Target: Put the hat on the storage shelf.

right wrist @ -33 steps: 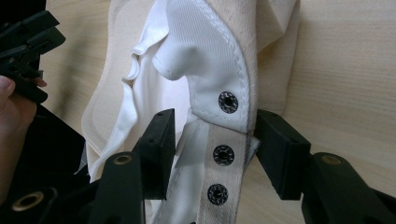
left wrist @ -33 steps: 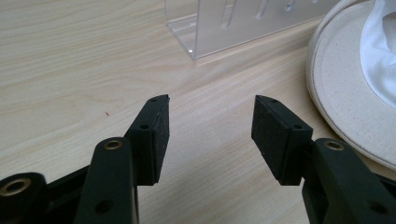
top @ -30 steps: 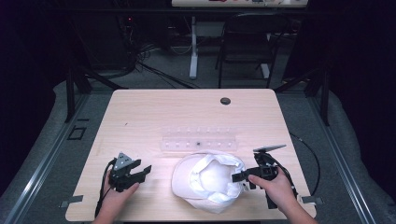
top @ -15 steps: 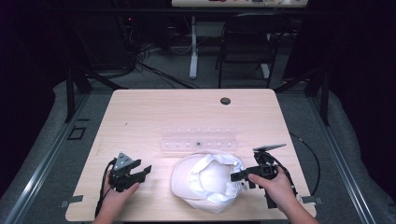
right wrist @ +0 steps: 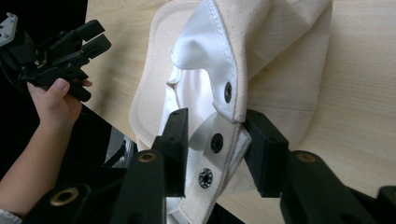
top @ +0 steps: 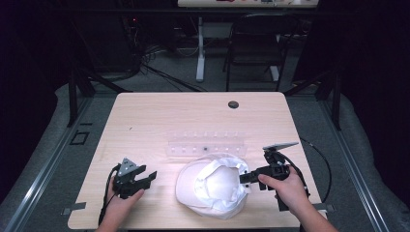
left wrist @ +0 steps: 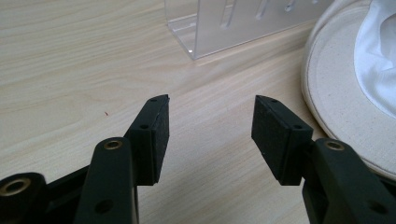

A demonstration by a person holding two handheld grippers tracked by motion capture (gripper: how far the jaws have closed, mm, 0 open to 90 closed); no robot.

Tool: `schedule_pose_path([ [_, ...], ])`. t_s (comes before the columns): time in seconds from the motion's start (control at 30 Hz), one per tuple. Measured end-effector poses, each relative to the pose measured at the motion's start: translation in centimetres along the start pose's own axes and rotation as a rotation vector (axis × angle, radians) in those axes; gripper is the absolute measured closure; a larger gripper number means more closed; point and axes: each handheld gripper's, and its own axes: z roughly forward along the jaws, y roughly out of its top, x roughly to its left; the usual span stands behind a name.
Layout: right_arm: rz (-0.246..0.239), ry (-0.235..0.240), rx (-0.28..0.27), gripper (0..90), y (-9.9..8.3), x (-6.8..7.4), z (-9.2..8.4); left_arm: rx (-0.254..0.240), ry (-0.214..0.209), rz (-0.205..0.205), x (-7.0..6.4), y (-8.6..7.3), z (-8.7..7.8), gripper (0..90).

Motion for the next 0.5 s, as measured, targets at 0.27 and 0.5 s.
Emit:
schedule_pose_path([
  [0.27, 0.000, -0.032, 0.017, 77.3, 0.50, 0.27, 0.22, -0.001, 0.000, -0.001, 0.01, 0.00, 0.00, 46.9],
  [0.5, -0.022, -0.067, 0.069, 80.4, 0.92, 0.72, 0.05, -0.003, 0.002, 0.000, -0.07, -0.01, 0.04, 46.9],
])
